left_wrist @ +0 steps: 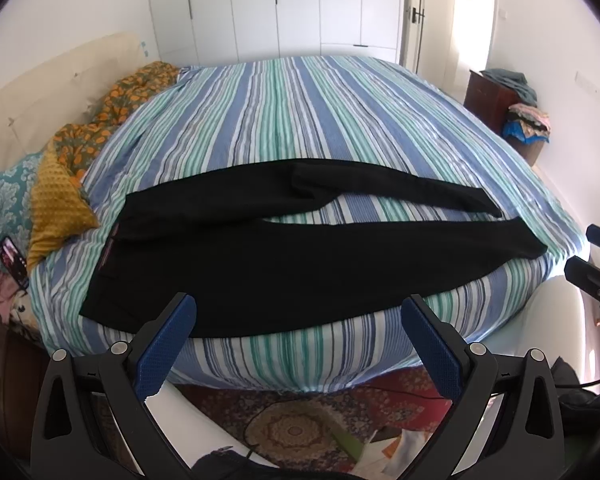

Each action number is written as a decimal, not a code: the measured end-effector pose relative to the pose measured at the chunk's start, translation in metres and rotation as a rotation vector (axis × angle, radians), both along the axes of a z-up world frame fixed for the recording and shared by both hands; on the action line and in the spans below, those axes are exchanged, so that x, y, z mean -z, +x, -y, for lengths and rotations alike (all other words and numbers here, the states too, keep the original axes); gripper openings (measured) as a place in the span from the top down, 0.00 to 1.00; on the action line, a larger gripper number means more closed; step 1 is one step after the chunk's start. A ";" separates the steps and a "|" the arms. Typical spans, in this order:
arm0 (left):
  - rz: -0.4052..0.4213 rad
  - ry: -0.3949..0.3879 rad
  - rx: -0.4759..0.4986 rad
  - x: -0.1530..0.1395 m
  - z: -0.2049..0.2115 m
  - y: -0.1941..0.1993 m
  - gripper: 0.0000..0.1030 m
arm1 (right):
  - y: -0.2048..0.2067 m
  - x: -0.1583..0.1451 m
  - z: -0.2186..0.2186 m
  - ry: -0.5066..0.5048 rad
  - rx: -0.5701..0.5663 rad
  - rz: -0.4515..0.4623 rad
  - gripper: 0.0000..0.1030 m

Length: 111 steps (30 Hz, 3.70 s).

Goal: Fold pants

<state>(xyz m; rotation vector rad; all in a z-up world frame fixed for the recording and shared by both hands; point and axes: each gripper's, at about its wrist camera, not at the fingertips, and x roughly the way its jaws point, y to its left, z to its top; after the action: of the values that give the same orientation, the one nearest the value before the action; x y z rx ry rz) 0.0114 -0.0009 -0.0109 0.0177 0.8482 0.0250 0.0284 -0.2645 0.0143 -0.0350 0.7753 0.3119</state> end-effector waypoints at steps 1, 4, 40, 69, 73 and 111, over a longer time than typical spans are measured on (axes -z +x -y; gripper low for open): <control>0.002 -0.002 -0.001 0.000 -0.001 0.000 0.01 | 0.000 0.000 0.000 -0.002 0.001 -0.006 0.00; 0.003 -0.012 -0.007 0.000 -0.004 0.001 0.01 | 0.003 0.000 -0.002 -0.031 0.006 -0.013 0.00; 0.013 0.003 0.017 -0.003 0.004 0.001 0.01 | 0.000 0.008 -0.008 -0.004 -0.029 -0.005 0.00; -0.042 0.014 -0.022 0.007 0.008 0.028 0.01 | 0.236 0.125 0.086 -0.218 -0.145 -0.145 0.27; -0.067 0.021 -0.022 0.012 0.008 0.037 0.01 | 0.283 0.172 0.048 -0.282 -0.213 -0.200 0.29; -0.180 0.058 0.013 0.053 0.027 0.092 0.01 | 0.465 0.207 0.254 0.330 0.433 -0.449 0.50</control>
<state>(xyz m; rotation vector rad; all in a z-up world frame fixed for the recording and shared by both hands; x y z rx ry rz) 0.1031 -0.0283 -0.0634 0.0812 1.0272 0.0365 0.4936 -0.5188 -0.1928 0.5234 1.1400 0.0280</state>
